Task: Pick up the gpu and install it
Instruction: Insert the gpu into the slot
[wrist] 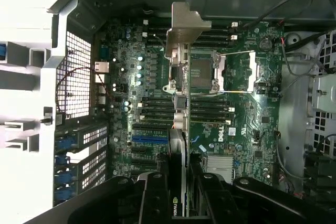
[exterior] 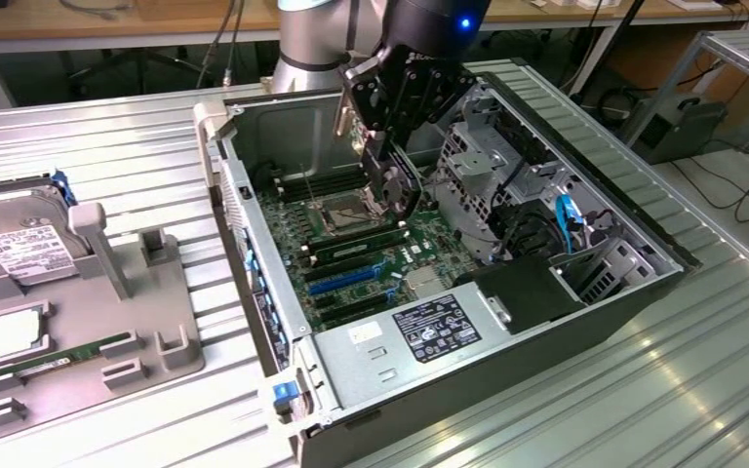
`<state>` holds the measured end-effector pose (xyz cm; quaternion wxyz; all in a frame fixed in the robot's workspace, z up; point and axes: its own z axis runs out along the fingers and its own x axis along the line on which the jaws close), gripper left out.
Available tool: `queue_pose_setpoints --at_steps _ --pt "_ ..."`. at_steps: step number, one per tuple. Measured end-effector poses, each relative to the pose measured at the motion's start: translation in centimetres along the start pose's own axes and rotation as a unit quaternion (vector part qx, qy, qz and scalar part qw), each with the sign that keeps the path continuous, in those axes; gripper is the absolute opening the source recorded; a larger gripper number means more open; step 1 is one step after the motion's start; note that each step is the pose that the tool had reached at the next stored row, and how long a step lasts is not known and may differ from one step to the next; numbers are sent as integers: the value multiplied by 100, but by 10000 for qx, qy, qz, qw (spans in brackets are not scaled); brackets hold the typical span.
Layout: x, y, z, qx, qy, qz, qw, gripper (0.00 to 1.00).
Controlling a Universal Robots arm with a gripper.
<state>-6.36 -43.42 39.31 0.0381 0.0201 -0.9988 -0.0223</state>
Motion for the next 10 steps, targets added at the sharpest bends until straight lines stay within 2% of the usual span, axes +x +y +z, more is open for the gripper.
queue_pose_setpoints --at_steps 3,6,8,10 --pt "0 0 0 0 0 0 10000 26" --pt "1 1 3 8 1 -141 9999 26" --pt "5 3 10 14 -34 -171 9998 26" --pt "4 3 15 22 -54 -296 9995 26"
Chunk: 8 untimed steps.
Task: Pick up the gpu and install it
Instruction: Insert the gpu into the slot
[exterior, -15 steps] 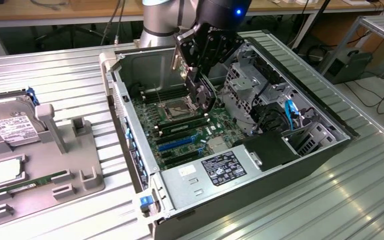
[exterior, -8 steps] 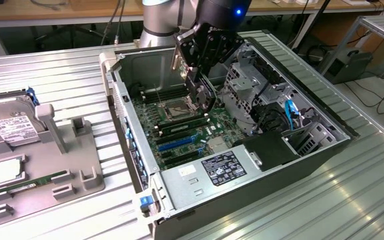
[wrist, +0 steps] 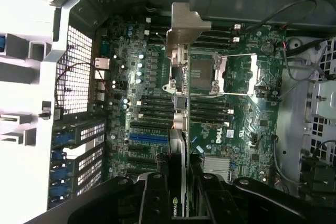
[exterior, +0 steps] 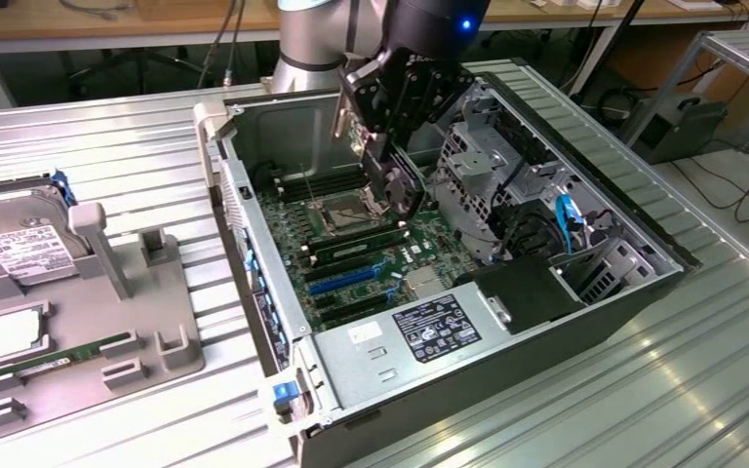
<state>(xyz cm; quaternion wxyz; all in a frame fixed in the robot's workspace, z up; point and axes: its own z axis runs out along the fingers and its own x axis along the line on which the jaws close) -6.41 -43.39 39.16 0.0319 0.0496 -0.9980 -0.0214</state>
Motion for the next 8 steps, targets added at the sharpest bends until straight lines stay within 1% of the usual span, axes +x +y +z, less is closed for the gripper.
queue_pose_setpoints --at_steps 2,3,5,6,8 --pt "0 0 4 10 -11 -141 9999 26" --pt "0 -1 7 20 -23 -293 9996 26" --pt "0 -1 13 42 -48 -612 9981 26" --pt "0 -1 16 53 -62 -775 9970 26" --pt "0 -1 19 65 -75 -925 9957 26"
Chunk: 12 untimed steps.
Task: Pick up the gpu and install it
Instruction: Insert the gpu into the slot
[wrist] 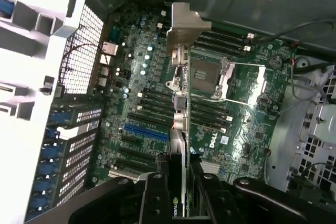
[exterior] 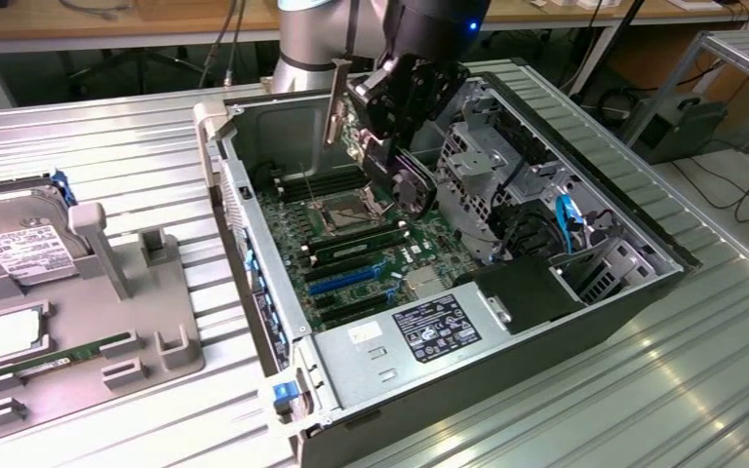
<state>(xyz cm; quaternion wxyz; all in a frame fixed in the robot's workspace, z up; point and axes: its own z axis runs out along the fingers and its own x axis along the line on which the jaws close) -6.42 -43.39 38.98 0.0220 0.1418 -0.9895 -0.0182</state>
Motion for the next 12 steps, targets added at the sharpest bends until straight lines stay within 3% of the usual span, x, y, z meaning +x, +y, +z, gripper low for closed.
queue_pose_setpoints --at_steps 6,12 --pt "0 0 9 38 -46 -528 9986 26" --pt "-1 -1 17 82 -99 -1090 9940 26"
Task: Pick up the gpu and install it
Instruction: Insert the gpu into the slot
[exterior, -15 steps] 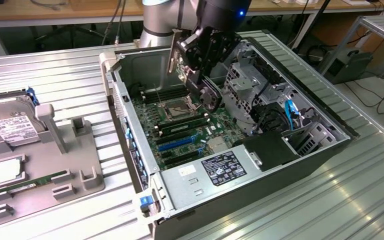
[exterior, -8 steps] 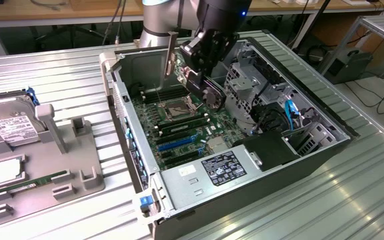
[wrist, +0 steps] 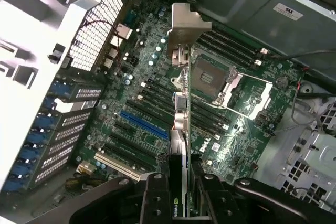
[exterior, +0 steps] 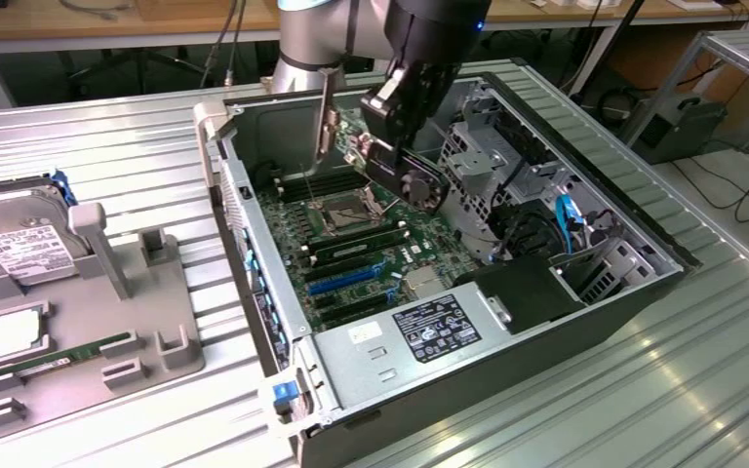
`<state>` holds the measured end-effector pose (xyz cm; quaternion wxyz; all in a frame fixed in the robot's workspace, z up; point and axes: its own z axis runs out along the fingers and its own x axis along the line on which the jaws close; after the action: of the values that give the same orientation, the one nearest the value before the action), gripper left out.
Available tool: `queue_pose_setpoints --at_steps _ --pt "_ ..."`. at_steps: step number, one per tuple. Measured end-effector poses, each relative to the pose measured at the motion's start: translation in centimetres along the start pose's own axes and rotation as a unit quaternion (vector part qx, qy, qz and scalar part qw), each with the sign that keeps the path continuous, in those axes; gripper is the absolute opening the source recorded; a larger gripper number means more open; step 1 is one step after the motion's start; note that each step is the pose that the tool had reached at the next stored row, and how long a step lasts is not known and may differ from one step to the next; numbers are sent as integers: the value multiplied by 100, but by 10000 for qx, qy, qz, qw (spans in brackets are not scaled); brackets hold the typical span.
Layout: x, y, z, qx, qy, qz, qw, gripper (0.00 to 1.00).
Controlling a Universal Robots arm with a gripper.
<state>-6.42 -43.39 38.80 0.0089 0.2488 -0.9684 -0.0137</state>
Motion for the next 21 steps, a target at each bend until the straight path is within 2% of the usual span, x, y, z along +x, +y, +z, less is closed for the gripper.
queue_pose_setpoints --at_steps 4,6,8,13,15,17,21 --pt "0 0 5 28 -33 -344 9994 26" --pt "0 0 8 43 -54 -534 9986 26" --pt "0 0 10 57 -71 -696 9975 26" --pt "-1 0 17 94 -117 -1122 9936 26" --pt "-1 0 20 107 -132 -1275 9917 26" --pt "-1 -1 23 122 -150 -1473 9889 26" --pt "-1 -1 37 130 -159 -1860 9823 26"
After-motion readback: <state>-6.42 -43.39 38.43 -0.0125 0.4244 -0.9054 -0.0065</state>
